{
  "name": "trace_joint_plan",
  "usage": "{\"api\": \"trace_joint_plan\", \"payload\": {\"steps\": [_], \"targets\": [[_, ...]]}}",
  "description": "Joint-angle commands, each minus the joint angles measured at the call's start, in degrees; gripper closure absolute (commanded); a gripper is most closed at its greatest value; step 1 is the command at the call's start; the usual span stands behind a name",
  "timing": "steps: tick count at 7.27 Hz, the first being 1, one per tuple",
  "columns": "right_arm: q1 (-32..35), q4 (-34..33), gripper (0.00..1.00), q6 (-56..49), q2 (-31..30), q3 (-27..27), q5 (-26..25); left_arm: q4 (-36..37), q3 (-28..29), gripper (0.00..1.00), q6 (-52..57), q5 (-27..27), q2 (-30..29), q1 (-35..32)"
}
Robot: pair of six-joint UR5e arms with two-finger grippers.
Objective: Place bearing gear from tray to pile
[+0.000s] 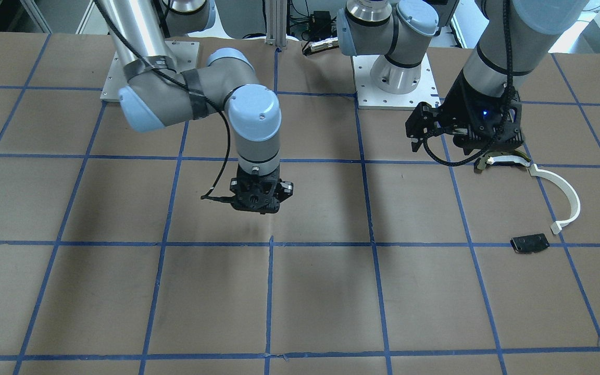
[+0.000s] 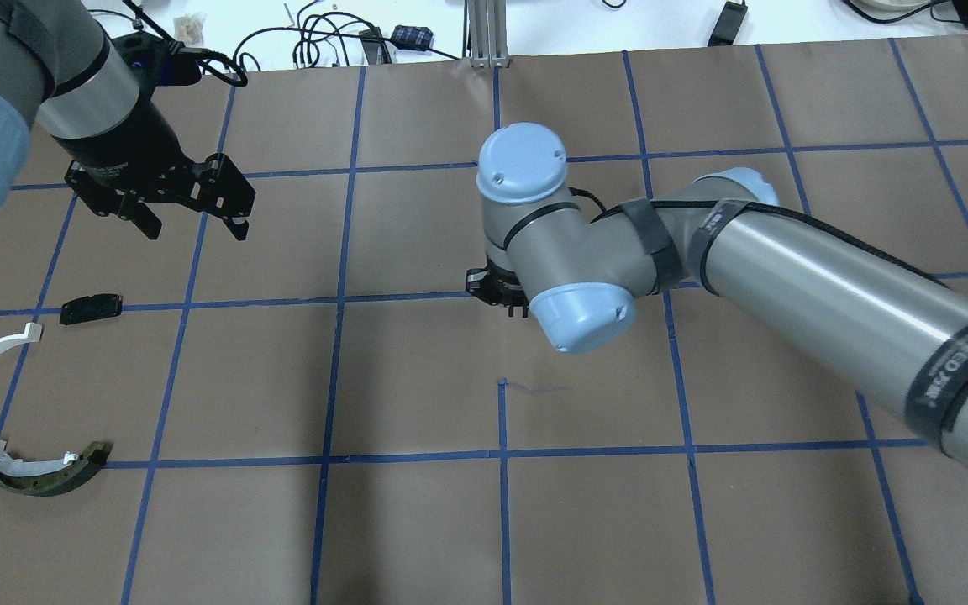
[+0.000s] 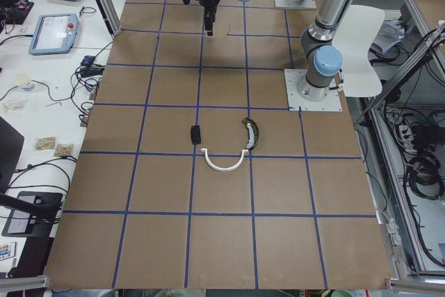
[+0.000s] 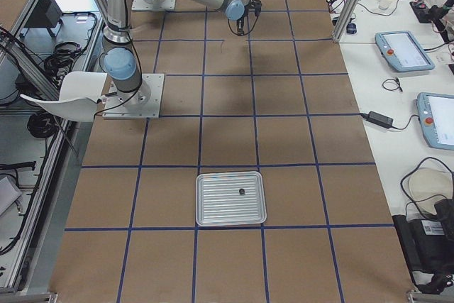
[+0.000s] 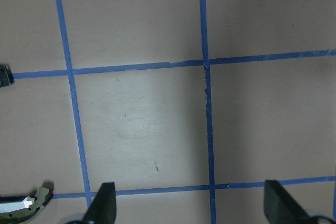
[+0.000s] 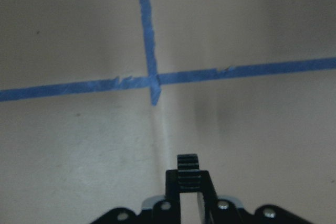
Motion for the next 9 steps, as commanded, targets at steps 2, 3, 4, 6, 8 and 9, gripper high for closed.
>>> {"api": "trace_joint_plan", "payload": {"steps": [2, 3, 4, 6, 8, 9], "targets": [[3.4, -1.3, 0.28, 5.5, 2.3, -0.1, 2.1, 4.8, 0.2, 0.00, -0.9, -0.9, -0.6, -0.1], [1.5, -3.9, 0.00, 2.1, 1.9, -1.0, 2.8, 4.9, -0.1, 0.00, -0.7, -1.2, -1.2, 0.3], [-2.8, -2.7, 0.00, -2.5, 0.5, -3.3, 2.7, 5.7, -0.8, 0.00, -1.0, -1.4, -3.0, 0.2], [-16.9, 9.1, 0.00, -23.1, -5.9, -5.2, 2.0, 10.0, -1.3, 0.00, -1.5, -3.3, -6.2, -2.5], [-36.3, 17.3, 0.00, -45.4, -9.7, -5.4, 1.2, 13.4, -1.3, 0.00, -8.4, -3.2, -11.2, -10.8], [-45.3, 17.7, 0.00, -58.2, -9.7, -4.9, -0.8, 15.5, -1.4, 0.00, -9.7, -3.1, -13.8, -14.2]]}}
